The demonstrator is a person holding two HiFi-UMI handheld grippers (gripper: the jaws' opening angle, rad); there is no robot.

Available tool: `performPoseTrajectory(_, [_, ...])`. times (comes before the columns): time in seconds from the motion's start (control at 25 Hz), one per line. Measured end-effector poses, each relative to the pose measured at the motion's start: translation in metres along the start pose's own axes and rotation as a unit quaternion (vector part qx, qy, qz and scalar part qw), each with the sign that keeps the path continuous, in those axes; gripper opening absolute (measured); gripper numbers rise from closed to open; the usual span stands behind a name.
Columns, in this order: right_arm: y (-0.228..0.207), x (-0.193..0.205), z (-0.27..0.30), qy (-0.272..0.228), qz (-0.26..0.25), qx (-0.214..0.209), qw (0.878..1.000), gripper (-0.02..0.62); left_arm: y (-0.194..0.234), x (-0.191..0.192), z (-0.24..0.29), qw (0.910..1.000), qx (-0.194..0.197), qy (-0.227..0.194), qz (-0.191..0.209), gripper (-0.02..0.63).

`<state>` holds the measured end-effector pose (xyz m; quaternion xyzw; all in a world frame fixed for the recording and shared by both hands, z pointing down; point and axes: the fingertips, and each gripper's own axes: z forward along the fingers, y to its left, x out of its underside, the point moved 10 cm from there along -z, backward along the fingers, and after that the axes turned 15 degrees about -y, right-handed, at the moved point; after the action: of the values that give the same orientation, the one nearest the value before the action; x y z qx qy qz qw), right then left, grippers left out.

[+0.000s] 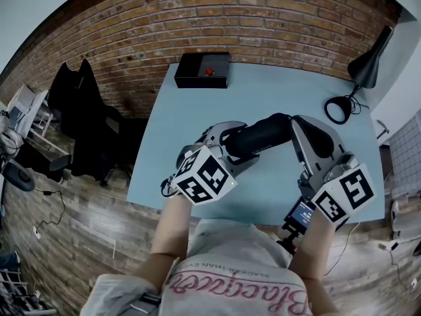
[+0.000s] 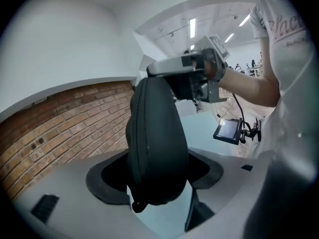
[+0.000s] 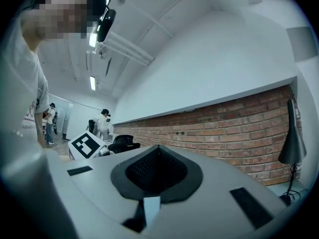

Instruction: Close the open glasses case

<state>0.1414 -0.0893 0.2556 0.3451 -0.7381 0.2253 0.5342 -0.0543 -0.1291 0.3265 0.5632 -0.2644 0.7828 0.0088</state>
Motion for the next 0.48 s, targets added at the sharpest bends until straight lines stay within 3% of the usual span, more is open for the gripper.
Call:
performPoseTrajectory(0.16, [0.016,-0.001,0.011,0.022,-0.028,-0.037,0.999,0.021,-0.004,0.002,0.014,0.9993,0.006,0.034,0.015,0.307])
performPoseTrajectory(0.36, [0.045,0.019,0.029,0.101,-0.092,-0.085,0.987,0.021,-0.001,-0.014,0.015,0.9992,0.009,-0.034,-0.018,0.314])
performPoseTrajectory(0.48, [0.054,0.027,0.037,0.122,-0.101,-0.095,0.983,0.020,-0.001,-0.016,0.020,0.9999,0.011,-0.010,-0.006,0.316])
